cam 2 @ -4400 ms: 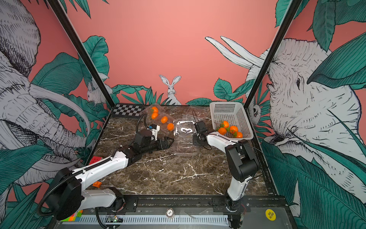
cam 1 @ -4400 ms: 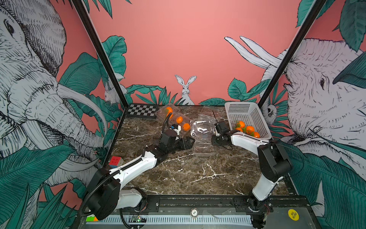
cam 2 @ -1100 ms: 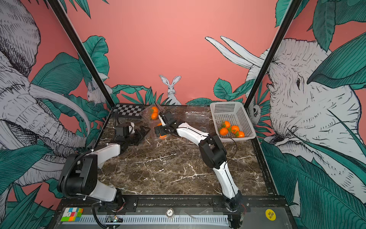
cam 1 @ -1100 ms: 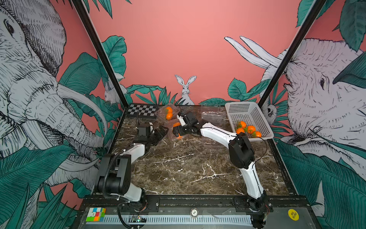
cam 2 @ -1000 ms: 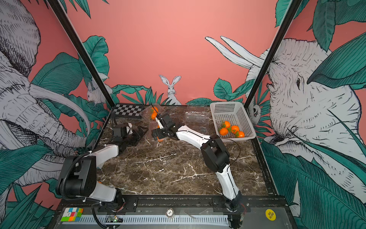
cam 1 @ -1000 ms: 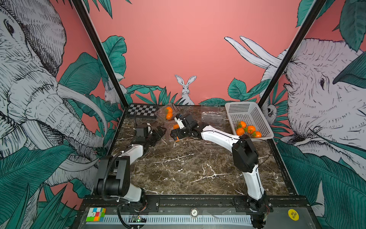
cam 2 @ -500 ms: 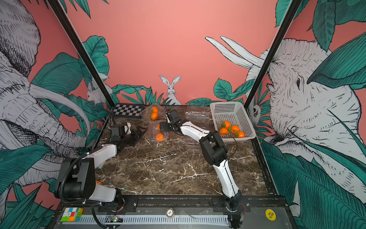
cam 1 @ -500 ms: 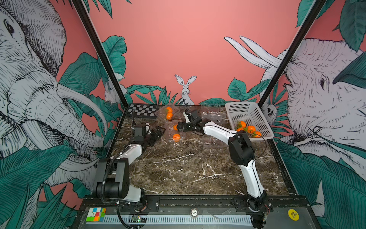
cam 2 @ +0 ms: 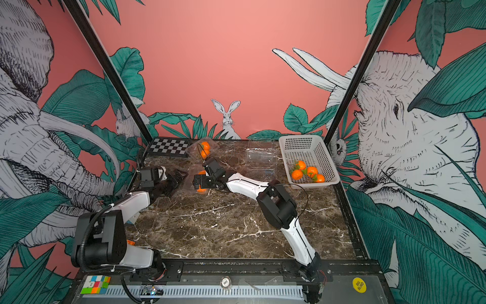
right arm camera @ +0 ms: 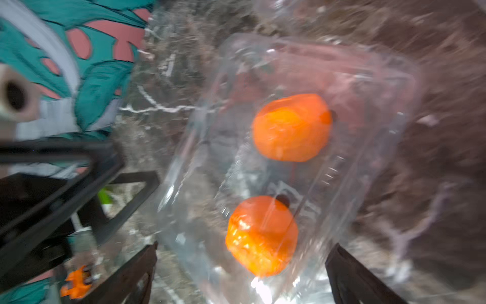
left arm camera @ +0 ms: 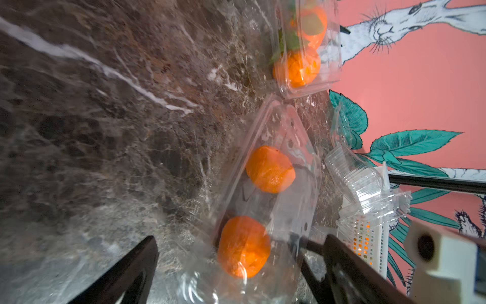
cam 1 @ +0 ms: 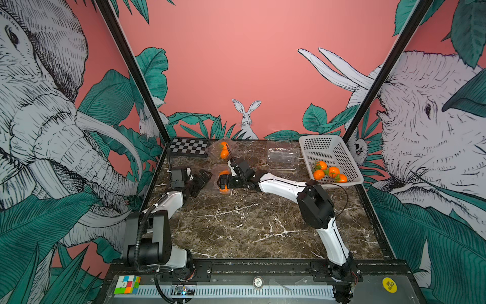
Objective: Take oranges out of containers
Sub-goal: Adjust the packing box at the center of the board.
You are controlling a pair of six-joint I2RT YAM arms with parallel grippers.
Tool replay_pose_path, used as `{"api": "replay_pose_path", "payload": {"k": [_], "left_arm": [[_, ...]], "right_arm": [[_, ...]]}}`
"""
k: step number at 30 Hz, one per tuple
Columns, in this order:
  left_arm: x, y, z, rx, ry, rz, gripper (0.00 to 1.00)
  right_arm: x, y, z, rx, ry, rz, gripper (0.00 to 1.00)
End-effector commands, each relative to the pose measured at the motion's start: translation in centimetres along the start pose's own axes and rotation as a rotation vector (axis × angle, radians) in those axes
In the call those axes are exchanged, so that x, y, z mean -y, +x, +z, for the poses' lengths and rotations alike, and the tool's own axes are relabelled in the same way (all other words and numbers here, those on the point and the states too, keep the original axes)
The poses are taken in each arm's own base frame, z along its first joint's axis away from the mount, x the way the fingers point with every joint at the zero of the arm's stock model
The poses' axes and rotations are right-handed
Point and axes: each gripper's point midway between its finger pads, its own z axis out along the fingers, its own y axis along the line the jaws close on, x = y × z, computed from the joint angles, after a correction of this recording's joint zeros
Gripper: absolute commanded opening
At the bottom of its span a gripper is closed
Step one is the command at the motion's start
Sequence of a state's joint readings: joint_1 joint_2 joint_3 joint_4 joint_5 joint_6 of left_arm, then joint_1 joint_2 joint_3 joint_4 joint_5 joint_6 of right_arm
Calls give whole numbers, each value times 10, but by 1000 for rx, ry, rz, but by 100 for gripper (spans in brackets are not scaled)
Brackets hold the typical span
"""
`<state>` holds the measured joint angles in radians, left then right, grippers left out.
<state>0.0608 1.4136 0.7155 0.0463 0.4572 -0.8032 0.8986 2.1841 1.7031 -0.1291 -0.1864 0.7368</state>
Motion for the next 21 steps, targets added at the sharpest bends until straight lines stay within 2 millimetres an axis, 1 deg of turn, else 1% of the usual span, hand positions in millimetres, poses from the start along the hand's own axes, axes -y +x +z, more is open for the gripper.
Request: {"api": "replay_pose_path", "payload": {"k": [1, 4, 7, 10, 13, 17, 21], "left_arm": [[-6, 4, -12, 1, -29, 12, 99], [-14, 8, -9, -13, -31, -30, 99], [-17, 13, -8, -17, -18, -58, 99], [-18, 14, -9, -10, -14, -78, 99], [-13, 15, -10, -10, 14, -98, 99], [-12, 19, -11, -21, 33, -112, 99], [-14, 25, -8, -29, 51, -142, 99]], "right_arm": [[-14, -17, -18, 99, -40, 84, 99], [1, -14, -26, 108, 23, 63, 99], [11, -20, -35, 106, 61, 23, 99], [25, -35, -46, 123, 117, -36, 99], [37, -53, -56, 146, 150, -83, 99], [43, -67, -53, 134, 150, -168, 99], [49, -73, -43, 119, 158, -222, 99]]}}
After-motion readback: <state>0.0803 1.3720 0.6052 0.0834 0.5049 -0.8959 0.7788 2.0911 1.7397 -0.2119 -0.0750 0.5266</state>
